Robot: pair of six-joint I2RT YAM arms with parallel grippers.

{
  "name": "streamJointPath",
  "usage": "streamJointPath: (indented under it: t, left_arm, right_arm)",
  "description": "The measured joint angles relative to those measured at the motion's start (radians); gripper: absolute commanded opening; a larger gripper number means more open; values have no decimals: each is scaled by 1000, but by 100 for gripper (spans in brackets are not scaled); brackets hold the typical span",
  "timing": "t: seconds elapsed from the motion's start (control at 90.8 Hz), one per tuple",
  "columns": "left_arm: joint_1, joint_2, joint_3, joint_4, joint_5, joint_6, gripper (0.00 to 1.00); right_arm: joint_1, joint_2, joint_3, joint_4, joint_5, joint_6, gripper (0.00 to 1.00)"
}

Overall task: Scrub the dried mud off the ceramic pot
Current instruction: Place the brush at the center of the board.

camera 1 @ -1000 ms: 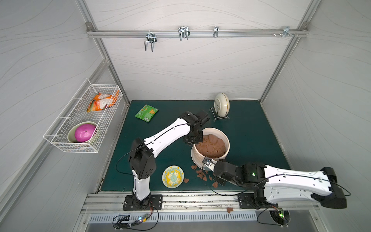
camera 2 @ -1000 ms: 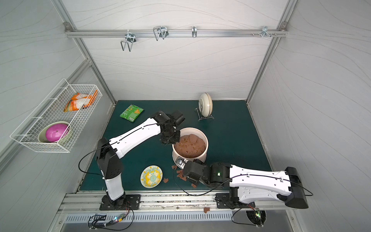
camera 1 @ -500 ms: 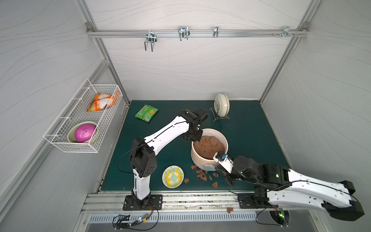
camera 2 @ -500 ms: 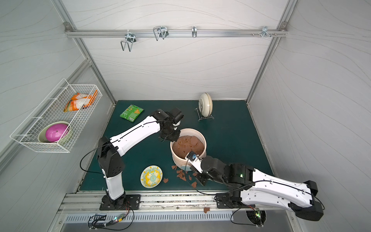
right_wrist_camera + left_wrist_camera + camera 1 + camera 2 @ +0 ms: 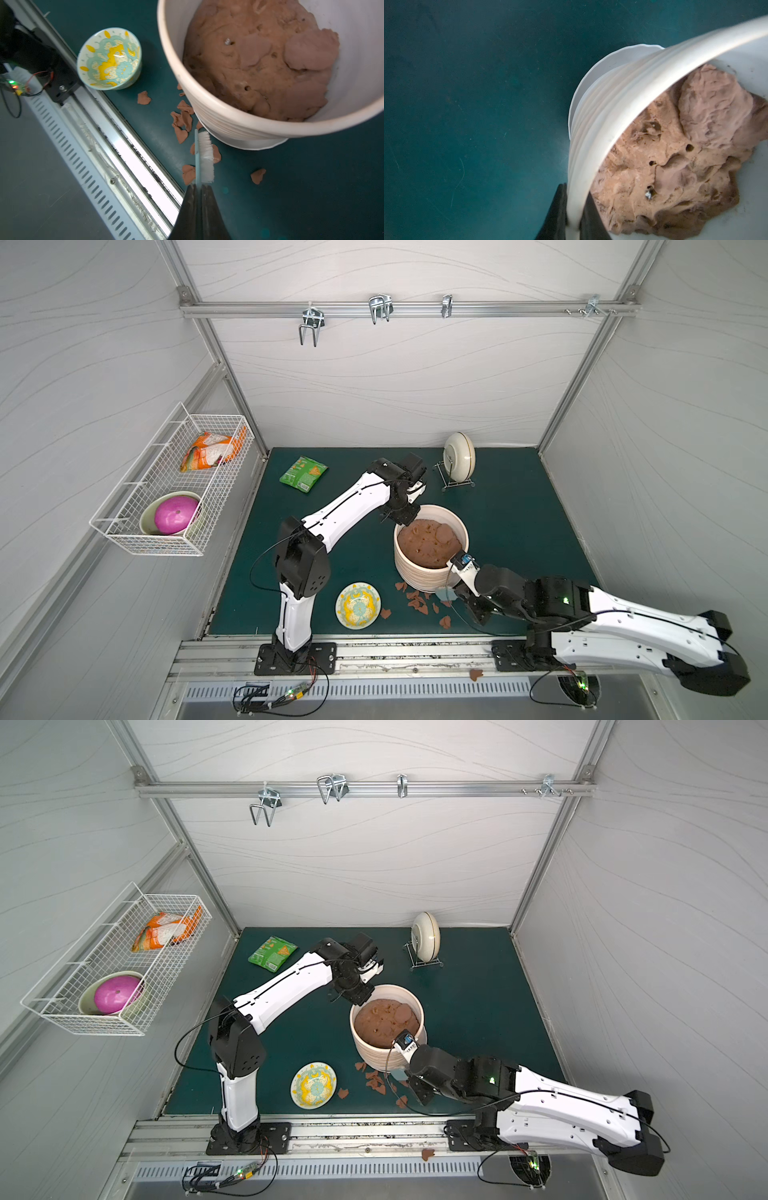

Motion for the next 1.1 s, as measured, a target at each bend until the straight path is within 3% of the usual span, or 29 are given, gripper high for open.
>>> streamJointPath:
  t: [0.385,0.495,0.705,0.826,1.101]
  left_arm:
    - [2,28,37,14,7,106,15]
    - [4,29,40,13,13,121,22]
    - [13,16,24,32,16,112,51]
    - [14,-30,15,49,23,64,62]
    - [31,-272,-184,208,47,-53,81]
  right_arm:
    - [-56,69,90,-210,207,169,0]
    - [-118,66,79,-199,226,164,0]
    - [-307,13,3,-100,220,84,0]
    - [-500,-23,-56,34,135,13,0]
    - [-985,-40,-238,393,-307,-15,0]
